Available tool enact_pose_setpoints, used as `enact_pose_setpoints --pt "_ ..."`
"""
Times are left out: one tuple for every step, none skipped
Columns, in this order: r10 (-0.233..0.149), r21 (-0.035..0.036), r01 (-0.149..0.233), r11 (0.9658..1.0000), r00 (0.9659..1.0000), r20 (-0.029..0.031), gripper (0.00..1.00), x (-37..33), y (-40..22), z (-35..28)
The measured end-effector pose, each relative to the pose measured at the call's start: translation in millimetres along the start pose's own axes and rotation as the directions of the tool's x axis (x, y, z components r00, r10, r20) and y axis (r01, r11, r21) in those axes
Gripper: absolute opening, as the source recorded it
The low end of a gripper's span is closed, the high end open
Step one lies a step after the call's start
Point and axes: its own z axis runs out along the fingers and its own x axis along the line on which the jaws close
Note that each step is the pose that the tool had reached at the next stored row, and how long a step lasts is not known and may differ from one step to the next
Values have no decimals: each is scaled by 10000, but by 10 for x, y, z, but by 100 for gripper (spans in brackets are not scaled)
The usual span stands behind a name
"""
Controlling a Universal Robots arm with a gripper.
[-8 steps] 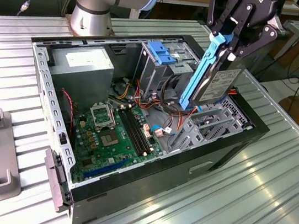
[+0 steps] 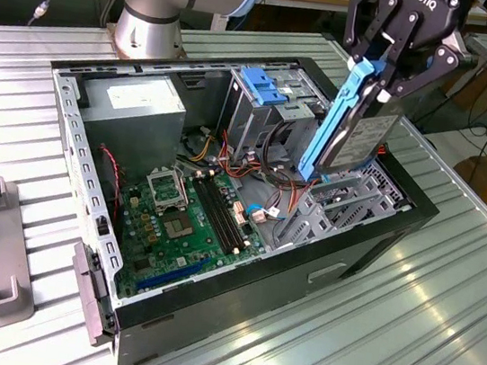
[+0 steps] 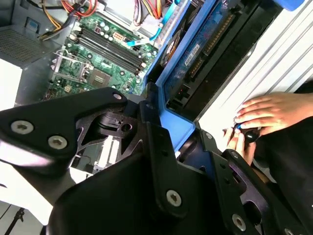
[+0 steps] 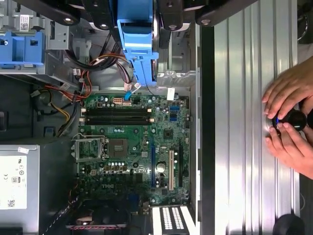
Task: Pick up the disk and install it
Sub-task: 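Insert the disk into the insertion slot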
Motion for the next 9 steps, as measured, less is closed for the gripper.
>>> enact_pose_setpoints --pt "0 0 0 10000 10000 0 37 36 -4 7" --pt "0 0 0 10000 10000 -2 37 61 -7 11" --pt "0 0 0 10000 10000 -2 37 80 -11 15" --pt "0 -1 0 10000 10000 -1 37 95 -17 20" --pt "0 0 0 10000 10000 -1 37 103 -26 24" --pt "0 0 0 10000 10000 -2 37 109 -42 28" --pt "0 0 0 10000 10000 0 37 113 -61 35" --pt "0 0 0 10000 10000 -1 37 115 -79 40" --pt "0 0 0 10000 10000 -1 37 121 -130 55"
